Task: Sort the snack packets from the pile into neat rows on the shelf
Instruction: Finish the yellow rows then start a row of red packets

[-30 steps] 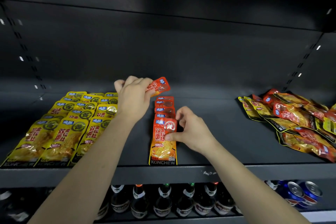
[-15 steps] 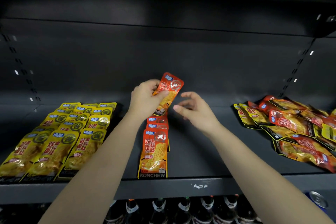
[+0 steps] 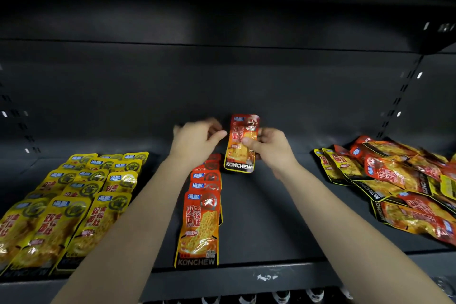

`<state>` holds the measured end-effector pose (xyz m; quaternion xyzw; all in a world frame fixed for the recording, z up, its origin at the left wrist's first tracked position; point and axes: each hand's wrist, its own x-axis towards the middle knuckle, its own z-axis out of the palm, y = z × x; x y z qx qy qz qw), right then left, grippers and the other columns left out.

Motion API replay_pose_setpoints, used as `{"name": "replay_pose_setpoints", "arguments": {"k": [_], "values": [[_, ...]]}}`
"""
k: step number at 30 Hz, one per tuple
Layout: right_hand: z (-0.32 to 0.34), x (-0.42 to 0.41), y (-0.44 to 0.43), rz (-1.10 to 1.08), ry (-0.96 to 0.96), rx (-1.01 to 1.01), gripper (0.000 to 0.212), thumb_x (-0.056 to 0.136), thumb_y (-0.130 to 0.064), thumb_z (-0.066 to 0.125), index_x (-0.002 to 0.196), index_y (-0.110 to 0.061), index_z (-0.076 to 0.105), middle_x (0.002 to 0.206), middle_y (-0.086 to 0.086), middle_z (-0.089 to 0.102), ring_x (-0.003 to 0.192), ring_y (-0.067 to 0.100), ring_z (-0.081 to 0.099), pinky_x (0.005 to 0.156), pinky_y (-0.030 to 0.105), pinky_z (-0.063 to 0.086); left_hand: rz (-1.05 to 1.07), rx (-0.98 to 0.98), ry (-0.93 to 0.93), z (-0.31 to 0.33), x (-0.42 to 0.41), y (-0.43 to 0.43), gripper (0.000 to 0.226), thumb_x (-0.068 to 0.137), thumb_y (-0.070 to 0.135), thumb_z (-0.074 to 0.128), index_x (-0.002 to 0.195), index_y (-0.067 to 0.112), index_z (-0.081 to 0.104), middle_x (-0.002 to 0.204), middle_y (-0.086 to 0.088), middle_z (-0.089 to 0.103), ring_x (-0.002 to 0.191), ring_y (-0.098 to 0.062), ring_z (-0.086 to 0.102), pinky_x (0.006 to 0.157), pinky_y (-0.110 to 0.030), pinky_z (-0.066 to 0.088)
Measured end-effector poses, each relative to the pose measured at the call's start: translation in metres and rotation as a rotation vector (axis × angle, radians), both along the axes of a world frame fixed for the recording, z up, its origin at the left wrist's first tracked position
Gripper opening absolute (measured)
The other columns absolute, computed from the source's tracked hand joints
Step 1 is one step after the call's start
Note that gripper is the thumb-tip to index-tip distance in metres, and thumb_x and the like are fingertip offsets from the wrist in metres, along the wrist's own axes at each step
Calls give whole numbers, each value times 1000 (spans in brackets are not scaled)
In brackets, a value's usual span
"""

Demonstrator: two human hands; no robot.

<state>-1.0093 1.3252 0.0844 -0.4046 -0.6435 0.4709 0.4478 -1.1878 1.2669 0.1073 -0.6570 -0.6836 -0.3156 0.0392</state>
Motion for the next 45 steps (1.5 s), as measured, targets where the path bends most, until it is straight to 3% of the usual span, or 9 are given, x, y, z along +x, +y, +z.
{"name": "replay_pose_setpoints", "arguments": {"k": [2,5,8,14,19,26,32,36,45], "values": [[-5,-4,10,-3,-76,-25,16,82,-6,73,82,-16,61,93,11,70,78,19,68,60,22,51,62,-9,91,-8,-11,2,26,96,46,47,111,30,60,105,10,68,104,-16,59,99,-42,27],[-17,-12,27,-40,-218,-37,24,73,-10,82,80,-21,61,93,10,72,87,26,70,81,43,57,101,25,123,-24,-19,3,24,96,44,47,110,31,61,106,9,66,103,-16,58,93,-38,27],[-27,-20,37,-65,-318,-92,31,69,-15,86,92,-15,64,91,8,71,89,29,70,86,48,55,139,38,120,-37,-27,2,23,96,42,48,110,30,62,108,9,63,106,-16,55,92,-37,26],[-41,-25,34,-63,-363,-197,38,73,-18,83,105,-10,64,99,7,70,87,21,69,56,26,49,169,36,100,-45,-39,1,24,95,43,49,109,29,63,110,9,63,109,-16,53,91,-36,26],[-44,-26,30,-80,-449,-146,18,73,-19,83,77,-19,66,87,2,73,83,18,70,74,33,56,167,55,106,-43,-33,0,24,95,42,50,110,28,63,113,9,63,111,-16,53,92,-35,25],[-34,-26,18,-165,-472,-146,53,67,-24,87,101,-14,46,93,-4,54,87,14,56,57,22,39,125,21,121,-45,-25,-1,26,96,42,49,115,29,61,117,10,60,115,-14,50,95,-34,24],[-19,-14,8,-183,-343,-138,35,80,-32,75,101,-17,51,101,-2,59,96,17,59,78,28,49,48,67,179,-40,-12,-3,27,95,38,52,118,29,61,118,8,61,113,-17,53,94,-37,27],[-9,15,-4,-196,-460,55,15,84,-23,70,93,-21,58,91,-3,62,81,10,57,61,9,39,-17,109,299,-29,10,-4,23,89,30,61,112,27,65,109,5,64,103,-22,57,87,-39,28],[11,110,-5,-270,-730,269,18,83,-19,62,100,-20,67,102,4,65,94,21,62,78,25,45,-78,133,337,-5,105,13,26,91,32,55,116,31,59,114,8,60,107,-21,54,88,-38,25]]}}
